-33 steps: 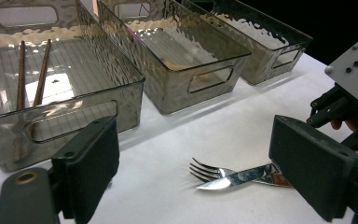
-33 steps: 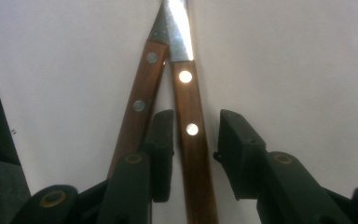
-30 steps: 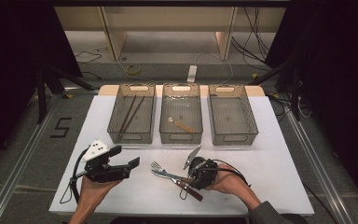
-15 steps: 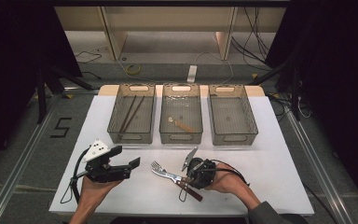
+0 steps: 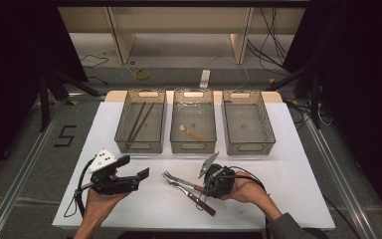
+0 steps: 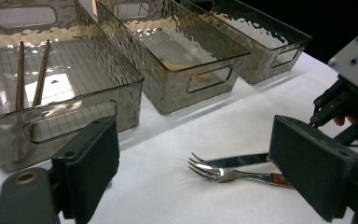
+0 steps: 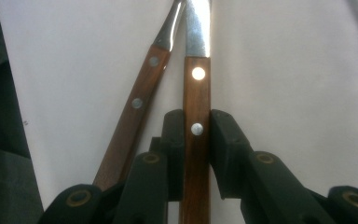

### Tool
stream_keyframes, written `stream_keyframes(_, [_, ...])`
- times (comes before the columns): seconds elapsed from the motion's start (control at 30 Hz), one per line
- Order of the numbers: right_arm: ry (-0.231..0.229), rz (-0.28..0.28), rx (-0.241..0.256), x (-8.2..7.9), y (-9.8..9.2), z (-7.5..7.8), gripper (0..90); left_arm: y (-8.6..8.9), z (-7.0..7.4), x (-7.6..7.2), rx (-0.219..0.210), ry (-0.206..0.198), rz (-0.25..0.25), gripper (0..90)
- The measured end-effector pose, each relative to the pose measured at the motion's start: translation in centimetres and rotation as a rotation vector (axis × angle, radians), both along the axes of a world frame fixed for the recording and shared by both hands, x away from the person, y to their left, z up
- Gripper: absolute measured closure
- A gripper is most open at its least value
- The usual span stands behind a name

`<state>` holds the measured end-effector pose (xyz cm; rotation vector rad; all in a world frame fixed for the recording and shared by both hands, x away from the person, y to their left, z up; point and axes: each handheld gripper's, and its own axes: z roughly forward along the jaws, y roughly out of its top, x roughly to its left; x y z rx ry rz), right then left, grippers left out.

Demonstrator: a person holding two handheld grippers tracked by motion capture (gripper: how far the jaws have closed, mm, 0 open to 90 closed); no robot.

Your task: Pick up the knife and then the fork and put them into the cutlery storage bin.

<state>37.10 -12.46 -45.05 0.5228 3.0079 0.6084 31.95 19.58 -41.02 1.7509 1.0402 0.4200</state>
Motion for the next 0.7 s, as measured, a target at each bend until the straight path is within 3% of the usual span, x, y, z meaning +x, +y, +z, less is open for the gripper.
stream_keyframes(0.13, [-0.018, -0.012, 0.049, 0.3, -0.9, 0.8, 76.8, 0.0, 0.0, 0.0, 0.0, -0.002, 0.001, 15.7])
stream_keyframes(0.3, [-0.035, -0.073, 0.111, 0.7, -1.8, 1.7, 76.7, 0.0, 0.0, 0.0, -0.001, -0.002, 0.001, 15.7])
stream_keyframes(0.7, [-0.092, -0.159, 0.191, 1.8, -4.2, 4.1, 76.7, 0.1, 0.0, 0.0, -0.001, -0.006, 0.005, 15.7])
